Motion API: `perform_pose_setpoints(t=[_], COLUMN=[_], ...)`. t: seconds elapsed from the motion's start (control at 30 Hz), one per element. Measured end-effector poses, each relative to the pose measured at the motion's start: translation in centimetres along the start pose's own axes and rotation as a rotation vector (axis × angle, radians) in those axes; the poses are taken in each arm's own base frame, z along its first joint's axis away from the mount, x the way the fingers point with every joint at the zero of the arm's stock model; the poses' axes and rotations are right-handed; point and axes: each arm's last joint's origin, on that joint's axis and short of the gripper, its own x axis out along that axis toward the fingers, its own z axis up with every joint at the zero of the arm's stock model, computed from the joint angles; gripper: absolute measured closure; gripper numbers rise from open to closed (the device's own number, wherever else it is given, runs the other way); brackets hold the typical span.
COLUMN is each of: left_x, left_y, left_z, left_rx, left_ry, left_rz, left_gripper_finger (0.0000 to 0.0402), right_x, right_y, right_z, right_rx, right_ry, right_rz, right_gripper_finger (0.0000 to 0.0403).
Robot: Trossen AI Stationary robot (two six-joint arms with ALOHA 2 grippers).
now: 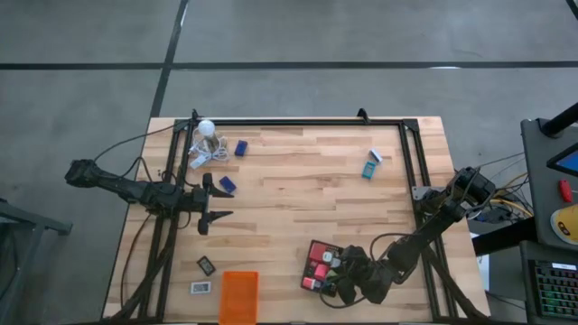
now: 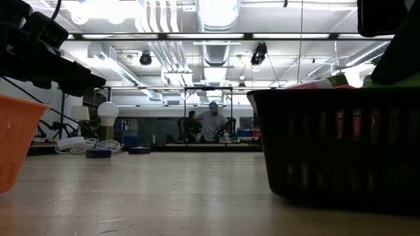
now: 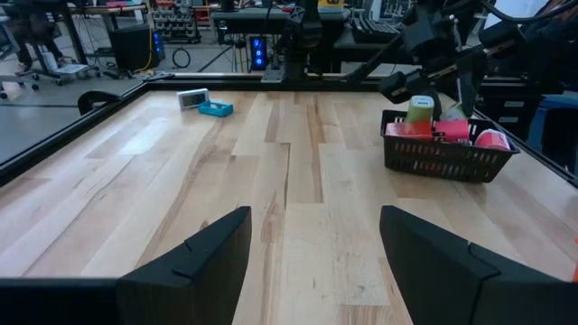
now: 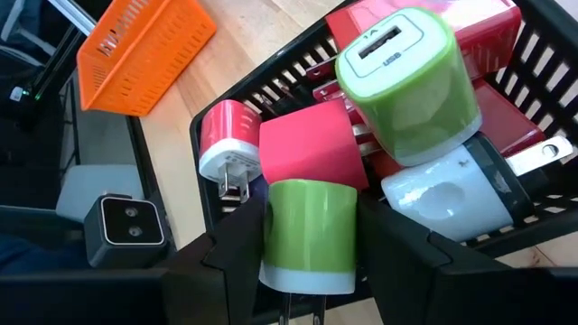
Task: Pick & Place Office items
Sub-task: Put the green charger adapter into the black bin, then put the right white timer in the orange bin
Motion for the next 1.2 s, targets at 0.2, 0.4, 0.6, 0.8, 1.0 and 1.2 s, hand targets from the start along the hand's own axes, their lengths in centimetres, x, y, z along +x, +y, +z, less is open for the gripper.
perform_pose_setpoints(t=[0.2, 0.4, 0.6, 0.8, 1.0, 1.2], left_x=[0.0, 0.0, 0.0, 0.0, 0.0, 0.0], left_y=[0.0, 0.0, 0.0, 0.0, 0.0, 0.0], left_z=[0.0, 0.0, 0.0, 0.0, 0.0, 0.0], left_rx=[0.000, 0.000, 0.000, 0.000, 0.000, 0.000], left_ry=[0.000, 0.000, 0.000, 0.000, 0.000, 0.000], left_rz=[0.000, 0.000, 0.000, 0.000, 0.000, 0.000], left_gripper_finger=[0.0149, 0.0149, 0.0149, 0.0149, 0.0149, 0.0149], right_x=[0.0, 0.0, 0.0, -0.3, -1.5, -2.5], right_y=[0.0, 0.0, 0.0, 1.2, 3.9, 5.7], right_z=[0.0, 0.0, 0.0, 0.3, 1.2, 2.1], right_rx=[0.000, -0.001, 0.000, 0.013, -0.017, -0.038], right_ry=[-0.001, -0.001, -0.001, 0.012, 0.069, 0.112], right_rz=[-0.001, -0.001, -0.001, 0.034, 0.110, 0.028], right_gripper_finger=[0.0200, 0.0176, 0.0170, 0.0172, 0.0174, 0.0174])
